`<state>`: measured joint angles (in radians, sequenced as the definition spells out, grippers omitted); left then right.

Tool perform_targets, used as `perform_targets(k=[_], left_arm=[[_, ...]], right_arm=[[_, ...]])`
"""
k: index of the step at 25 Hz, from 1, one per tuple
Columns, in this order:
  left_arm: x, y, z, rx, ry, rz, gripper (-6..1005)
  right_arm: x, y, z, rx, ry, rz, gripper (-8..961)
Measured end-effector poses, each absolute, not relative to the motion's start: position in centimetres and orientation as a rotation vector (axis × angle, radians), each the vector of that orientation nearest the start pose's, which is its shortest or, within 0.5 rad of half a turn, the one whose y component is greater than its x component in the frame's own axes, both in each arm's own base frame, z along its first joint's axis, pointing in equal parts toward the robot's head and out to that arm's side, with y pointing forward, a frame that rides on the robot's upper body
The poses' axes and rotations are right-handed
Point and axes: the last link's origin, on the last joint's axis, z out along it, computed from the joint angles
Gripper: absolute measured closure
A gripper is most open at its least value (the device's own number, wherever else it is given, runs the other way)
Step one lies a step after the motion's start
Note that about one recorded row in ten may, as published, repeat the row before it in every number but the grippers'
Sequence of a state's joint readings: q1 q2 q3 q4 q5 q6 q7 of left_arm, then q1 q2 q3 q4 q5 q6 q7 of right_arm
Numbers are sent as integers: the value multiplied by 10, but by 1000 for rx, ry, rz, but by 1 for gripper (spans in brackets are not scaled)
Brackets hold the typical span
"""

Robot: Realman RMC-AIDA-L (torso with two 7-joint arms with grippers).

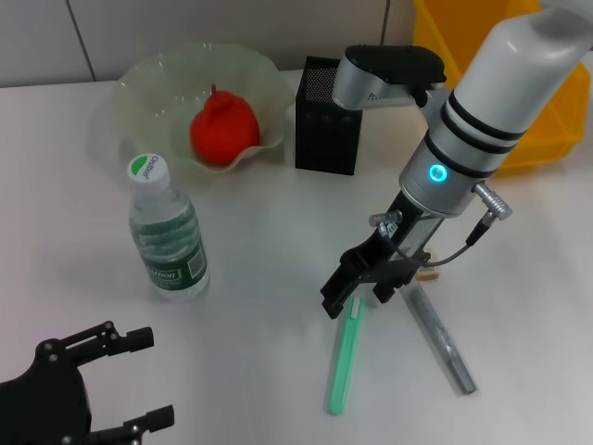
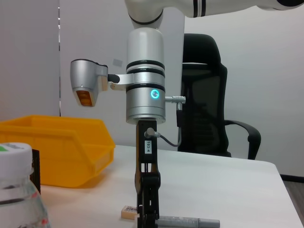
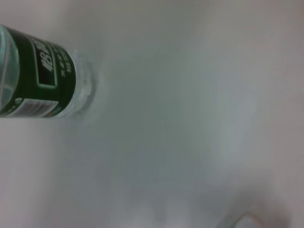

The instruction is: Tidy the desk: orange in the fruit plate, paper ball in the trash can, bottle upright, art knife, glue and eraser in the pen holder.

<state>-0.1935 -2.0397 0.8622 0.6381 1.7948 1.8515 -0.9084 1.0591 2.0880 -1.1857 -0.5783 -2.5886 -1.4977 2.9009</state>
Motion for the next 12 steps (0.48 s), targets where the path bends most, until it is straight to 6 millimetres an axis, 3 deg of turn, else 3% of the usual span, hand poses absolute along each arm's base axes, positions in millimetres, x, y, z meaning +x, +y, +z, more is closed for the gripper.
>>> perform_targets(k=[12], left_arm=[[-307, 208, 6, -2770, -230, -917, 214]], right_arm=[[160, 376, -76, -2454, 1632, -637, 141]])
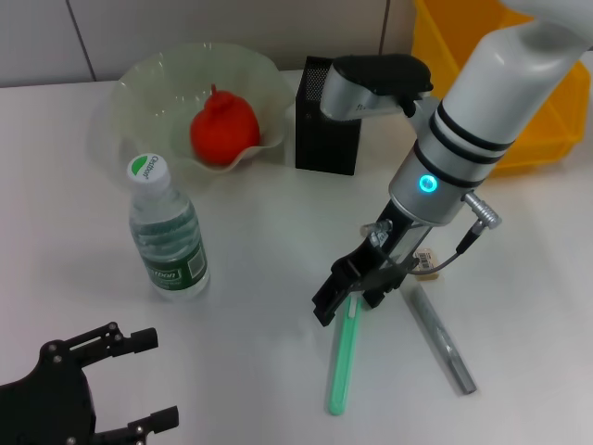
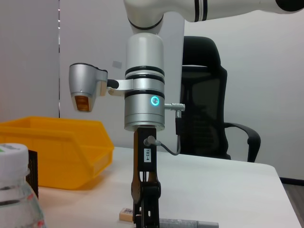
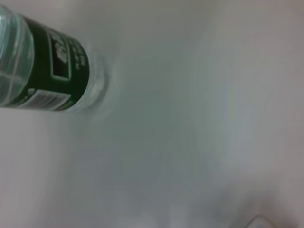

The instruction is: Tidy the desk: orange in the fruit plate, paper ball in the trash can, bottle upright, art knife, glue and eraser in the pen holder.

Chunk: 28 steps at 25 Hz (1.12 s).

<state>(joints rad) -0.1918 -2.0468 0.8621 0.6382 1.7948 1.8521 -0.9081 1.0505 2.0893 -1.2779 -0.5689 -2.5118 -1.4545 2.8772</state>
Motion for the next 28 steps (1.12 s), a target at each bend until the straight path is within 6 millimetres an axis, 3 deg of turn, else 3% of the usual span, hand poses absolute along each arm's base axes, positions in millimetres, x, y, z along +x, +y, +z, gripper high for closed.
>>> perform_targets(k=[28], left_arm=[[-305, 207, 1, -2770, -245, -934, 214]], right_arm=[[147, 378, -84, -2541, 1516, -615, 141]])
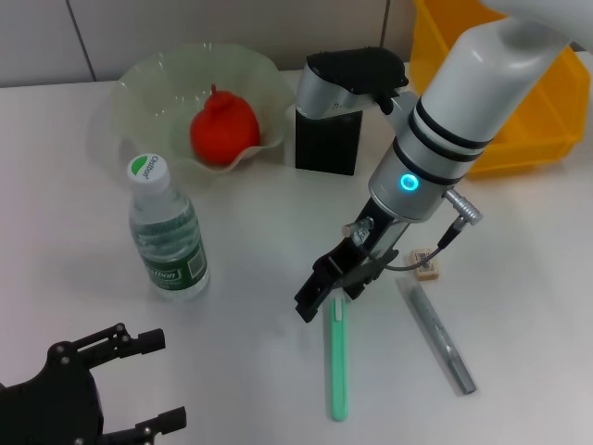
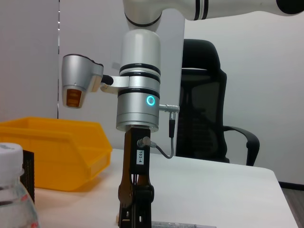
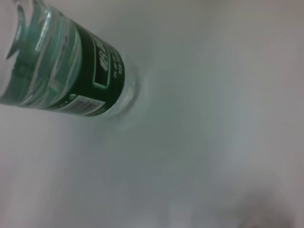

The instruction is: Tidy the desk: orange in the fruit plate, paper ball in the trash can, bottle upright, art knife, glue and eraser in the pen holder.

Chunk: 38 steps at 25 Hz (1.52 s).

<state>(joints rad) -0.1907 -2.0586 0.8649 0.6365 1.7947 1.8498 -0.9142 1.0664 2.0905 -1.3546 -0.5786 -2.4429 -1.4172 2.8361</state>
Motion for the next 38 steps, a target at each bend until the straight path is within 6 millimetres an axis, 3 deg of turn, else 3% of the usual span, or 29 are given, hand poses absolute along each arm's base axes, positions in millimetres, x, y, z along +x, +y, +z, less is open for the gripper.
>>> perform_targets(k=[25, 31, 38], left_arm=[[-304, 206, -2, -2773, -250, -947, 214], [-303, 208, -2, -2774, -244, -948, 214], [-303, 208, -2, -2773, -241, -949, 214]], right_arm=[[149, 370, -91, -2520, 1568, -645, 223], [147, 370, -94, -2471, 1540, -706, 460], [145, 372, -94, -2466, 1536, -697, 552]])
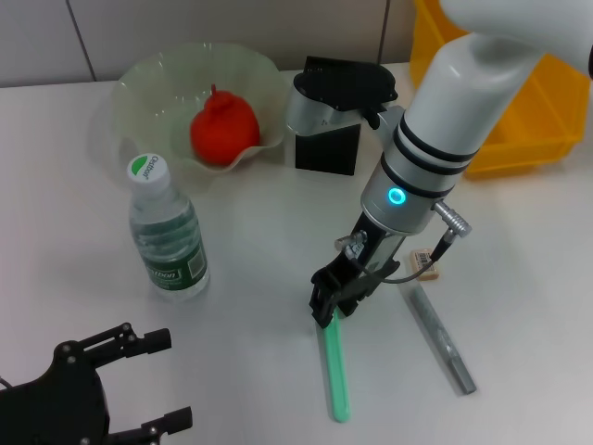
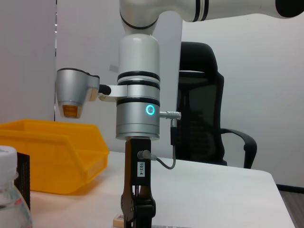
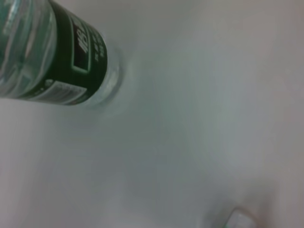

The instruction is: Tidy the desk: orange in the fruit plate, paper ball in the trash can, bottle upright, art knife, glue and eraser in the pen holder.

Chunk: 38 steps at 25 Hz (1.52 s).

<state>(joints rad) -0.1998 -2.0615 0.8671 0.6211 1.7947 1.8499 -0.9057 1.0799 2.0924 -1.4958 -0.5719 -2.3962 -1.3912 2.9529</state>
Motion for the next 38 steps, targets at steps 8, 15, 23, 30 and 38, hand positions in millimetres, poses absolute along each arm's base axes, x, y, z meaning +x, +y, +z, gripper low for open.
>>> perform_targets(k=[8, 15, 23, 30, 38], left_arm=[[-303, 208, -2, -2772, -240, -949, 214], [-301, 209, -3, -2774, -236, -951, 214], [-299, 212, -4, -2778, -224, -954, 214], [-299, 212, -5, -2778, -227, -956, 214], [-299, 211, -7, -2776, -233, -962, 214]], right_arm=[[146, 374, -95, -2460, 1531, -675, 598], [146, 374, -96, -2459, 1525, -684, 604], [147, 374, -97, -2453, 1530, -698, 669], [147, 374, -97, -2454, 1528, -697, 781], [145, 374, -96, -2465, 1514, -696, 831]])
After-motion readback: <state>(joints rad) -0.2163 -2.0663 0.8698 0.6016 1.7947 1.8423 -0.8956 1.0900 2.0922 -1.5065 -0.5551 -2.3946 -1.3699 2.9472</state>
